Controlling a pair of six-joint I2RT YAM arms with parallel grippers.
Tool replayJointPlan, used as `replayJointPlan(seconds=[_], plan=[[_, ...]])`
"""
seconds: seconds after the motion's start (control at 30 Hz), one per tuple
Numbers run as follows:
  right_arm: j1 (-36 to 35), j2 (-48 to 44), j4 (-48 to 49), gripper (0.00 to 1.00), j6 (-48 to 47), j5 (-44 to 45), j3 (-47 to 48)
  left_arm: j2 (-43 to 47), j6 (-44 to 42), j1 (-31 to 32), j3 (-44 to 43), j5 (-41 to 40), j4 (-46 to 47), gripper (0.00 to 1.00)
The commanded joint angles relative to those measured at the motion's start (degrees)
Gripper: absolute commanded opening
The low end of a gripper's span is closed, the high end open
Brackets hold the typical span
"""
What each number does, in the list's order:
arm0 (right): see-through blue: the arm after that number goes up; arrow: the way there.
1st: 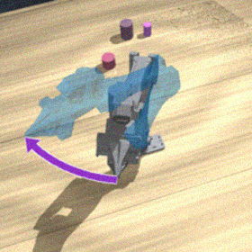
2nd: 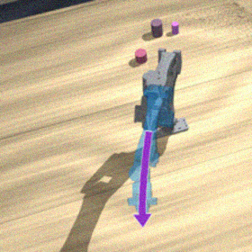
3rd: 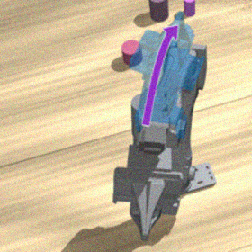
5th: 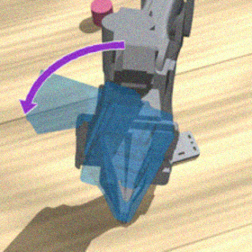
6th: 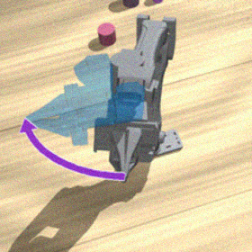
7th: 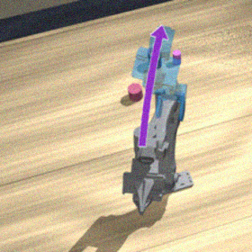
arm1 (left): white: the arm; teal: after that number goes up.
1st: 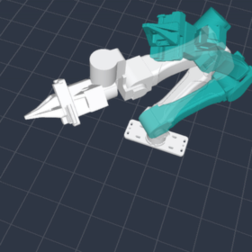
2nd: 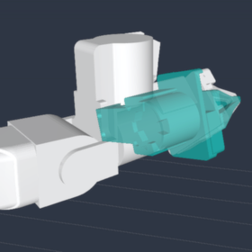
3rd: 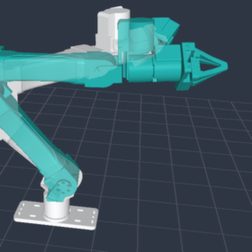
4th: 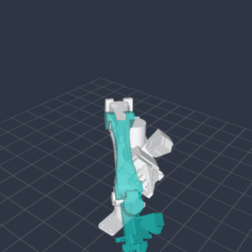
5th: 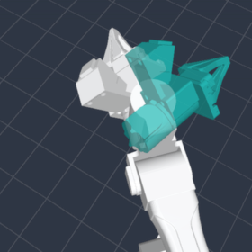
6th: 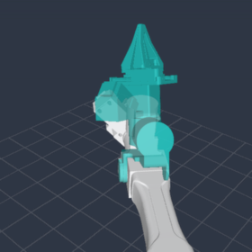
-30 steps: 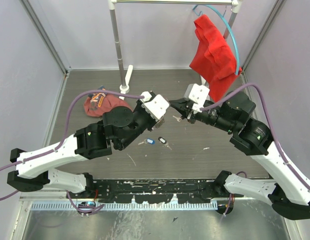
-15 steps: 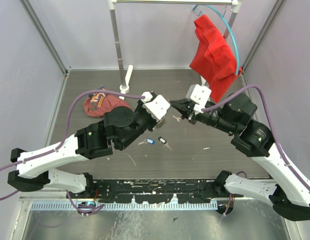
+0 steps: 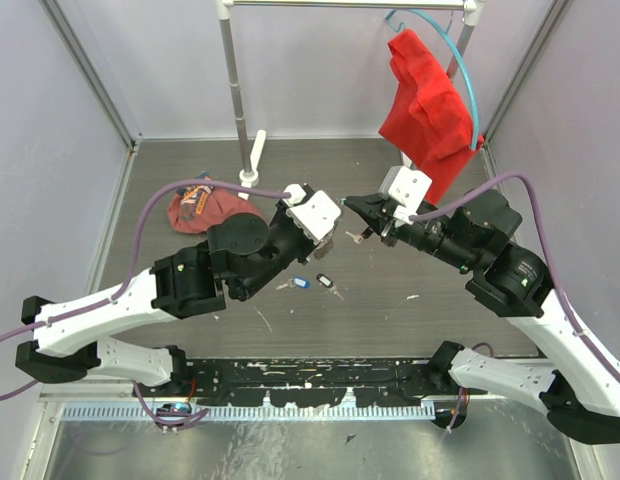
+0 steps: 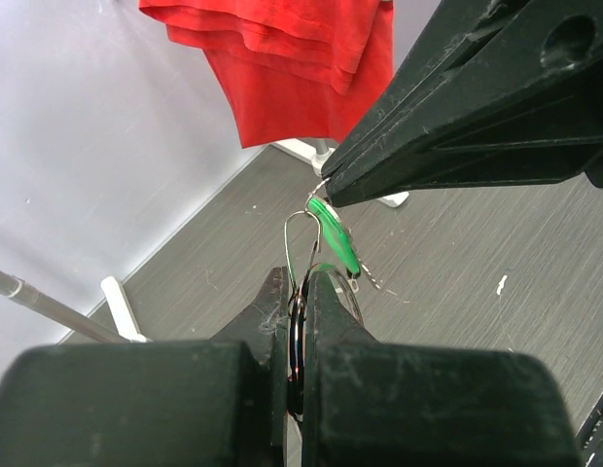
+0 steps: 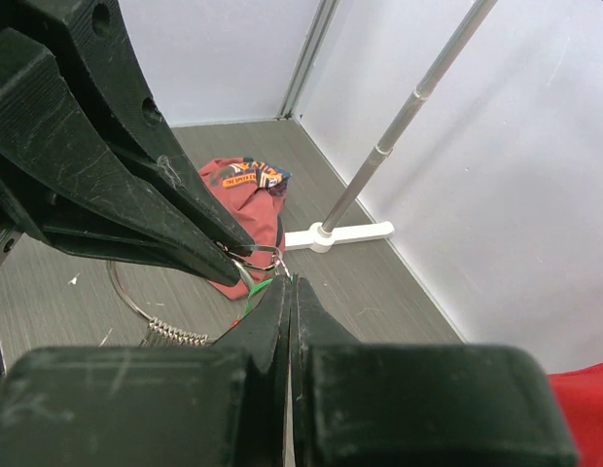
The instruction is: Put the keys on the keyring
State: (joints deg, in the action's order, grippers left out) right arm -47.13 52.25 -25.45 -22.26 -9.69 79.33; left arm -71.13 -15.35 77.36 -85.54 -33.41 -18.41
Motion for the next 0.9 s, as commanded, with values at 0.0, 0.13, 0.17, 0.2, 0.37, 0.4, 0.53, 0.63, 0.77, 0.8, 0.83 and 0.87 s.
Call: replayJointPlan(seconds=[0.0,0.13,0.17,0.2,0.37,0.4,0.53,0.63,0.77,0.8,0.83,0.87], plan=[[0.36,-1.46,5.37,0.01,0.24,4.07,0.57,0.64,0.68,-0.06,-2.27,-0.26,-0.12,0.00],[0.37,-1.46,5.41,0.01,0.12,3.67,0.49,0.90,0.68,-0.06,-1.97,0.60,-0.17,0.00],[0.35,-1.42,5.29,0.01,-0.01,3.45,0.40,1.05,0.68,-0.10,-1.83,1.24,-0.15,0.00],[0.34,-1.24,5.06,0.01,-0.17,3.19,0.45,1.16,0.68,-0.11,-1.74,1.77,-0.13,0.00],[0.37,-0.57,2.54,0.01,-1.14,2.37,1.79,1.89,0.55,-0.09,-1.12,4.84,-0.65,0.00],[0.38,-0.49,2.26,0.01,-1.30,2.25,1.96,2.09,0.46,-0.06,-0.81,5.51,-0.71,0.00],[0.33,-0.16,1.03,0.05,-1.76,1.43,2.69,2.56,0.41,-0.07,-0.42,7.50,-1.15,0.00],[0.31,0.17,-0.09,0.08,-1.99,1.28,3.26,2.72,0.41,-0.01,-0.36,8.49,-1.34,0.00],[0.37,0.12,0.05,0.14,-1.93,1.70,3.20,2.75,0.33,-0.02,-0.28,9.50,-1.68,0.00],[0.31,0.13,0.13,0.15,-1.83,1.70,3.25,2.71,0.33,-0.02,-0.31,9.61,-1.84,0.00],[0.34,0.19,0.26,0.16,-1.70,1.74,3.27,2.63,0.33,-0.03,-0.31,9.98,-2.00,0.00],[0.37,0.26,0.41,0.16,-1.65,1.64,3.29,2.64,0.39,-0.02,-0.33,10.29,-2.18,0.00]])
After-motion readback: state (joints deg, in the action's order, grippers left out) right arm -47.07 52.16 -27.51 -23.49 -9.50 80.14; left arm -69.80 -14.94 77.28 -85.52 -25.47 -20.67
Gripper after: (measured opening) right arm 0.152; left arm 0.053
